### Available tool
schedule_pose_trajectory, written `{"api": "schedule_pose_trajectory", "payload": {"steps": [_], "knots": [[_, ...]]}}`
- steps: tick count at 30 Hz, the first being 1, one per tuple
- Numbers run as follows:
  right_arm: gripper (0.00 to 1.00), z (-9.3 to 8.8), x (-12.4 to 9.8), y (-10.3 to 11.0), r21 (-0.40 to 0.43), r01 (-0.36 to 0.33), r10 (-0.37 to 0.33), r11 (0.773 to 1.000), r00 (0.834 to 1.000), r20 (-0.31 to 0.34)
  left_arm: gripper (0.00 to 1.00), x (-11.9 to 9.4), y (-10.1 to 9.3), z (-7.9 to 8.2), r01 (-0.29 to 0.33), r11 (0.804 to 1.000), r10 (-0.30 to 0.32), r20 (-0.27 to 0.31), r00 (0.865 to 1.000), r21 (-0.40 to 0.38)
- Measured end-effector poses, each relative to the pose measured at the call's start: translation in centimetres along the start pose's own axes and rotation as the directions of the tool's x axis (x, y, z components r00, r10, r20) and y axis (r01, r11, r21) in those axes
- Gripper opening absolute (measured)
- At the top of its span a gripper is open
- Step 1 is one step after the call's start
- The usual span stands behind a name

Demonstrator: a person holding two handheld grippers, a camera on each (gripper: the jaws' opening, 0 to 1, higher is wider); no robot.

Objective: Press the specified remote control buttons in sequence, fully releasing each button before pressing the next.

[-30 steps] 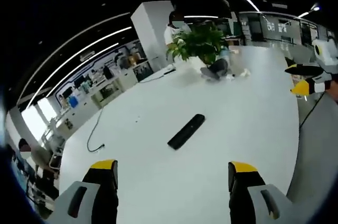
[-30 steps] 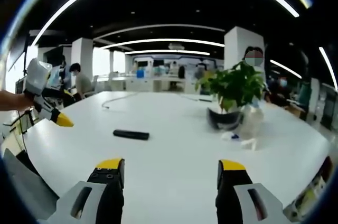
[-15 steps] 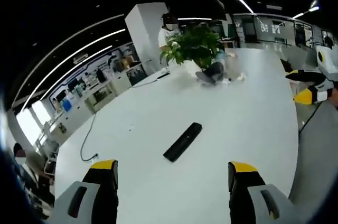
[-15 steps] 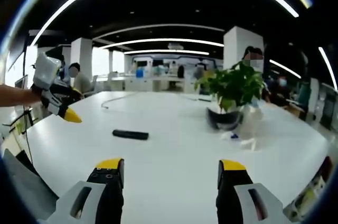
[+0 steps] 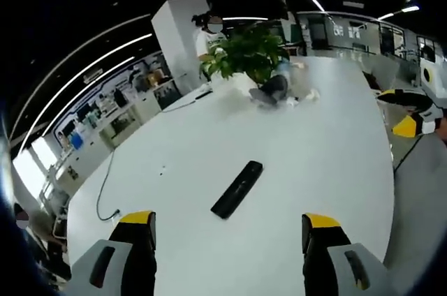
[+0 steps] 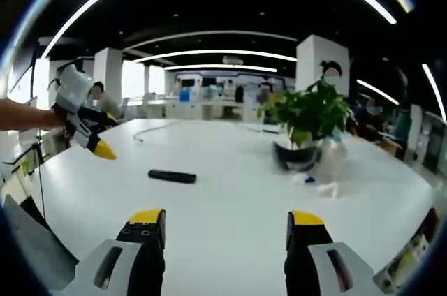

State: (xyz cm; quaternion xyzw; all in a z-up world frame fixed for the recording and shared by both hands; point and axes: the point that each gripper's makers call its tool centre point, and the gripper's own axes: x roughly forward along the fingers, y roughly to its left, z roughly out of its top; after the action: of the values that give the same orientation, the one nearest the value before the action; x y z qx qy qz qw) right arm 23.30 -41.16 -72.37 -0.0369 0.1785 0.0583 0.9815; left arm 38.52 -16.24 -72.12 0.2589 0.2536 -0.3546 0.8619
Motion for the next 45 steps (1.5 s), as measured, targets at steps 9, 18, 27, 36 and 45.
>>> {"api": "schedule_pose_trajectory", "payload": {"steps": [9, 18, 27, 36, 45], "knots": [[0.66, -0.2, 0.1, 0.4, -0.013, -0.017, 0.017, 1.000, 1.000, -0.016, 0.89, 1.6, 0.1, 0.5, 0.049, 0.998, -0.048, -0.025, 0.999, 0.028], [0.65, -0.5, 0.3, 0.6, -0.022, -0.020, 0.019, 1.000, 0.999, -0.033, 0.86, 3.5, -0.1, 0.1, 0.155, 0.987, -0.149, -0.110, 0.983, 0.051], [0.63, -0.7, 0.4, 0.7, -0.026, -0.027, 0.026, 0.999, 0.999, -0.046, 0.81, 5.7, 0.7, 0.9, 0.218, 0.975, -0.208, -0.154, 0.966, 0.053], [0.61, -0.9, 0.4, 0.8, -0.028, -0.031, 0.029, 0.999, 0.998, -0.057, 0.75, 7.0, 0.4, 1.8, 0.294, 0.954, -0.280, -0.196, 0.940, 0.049], [0.59, -1.1, 0.5, 1.0, -0.036, -0.039, 0.036, 0.999, 0.997, -0.070, 0.71, 8.1, 0.1, 1.8, 0.387, 0.921, -0.365, -0.249, 0.897, 0.047]]}}
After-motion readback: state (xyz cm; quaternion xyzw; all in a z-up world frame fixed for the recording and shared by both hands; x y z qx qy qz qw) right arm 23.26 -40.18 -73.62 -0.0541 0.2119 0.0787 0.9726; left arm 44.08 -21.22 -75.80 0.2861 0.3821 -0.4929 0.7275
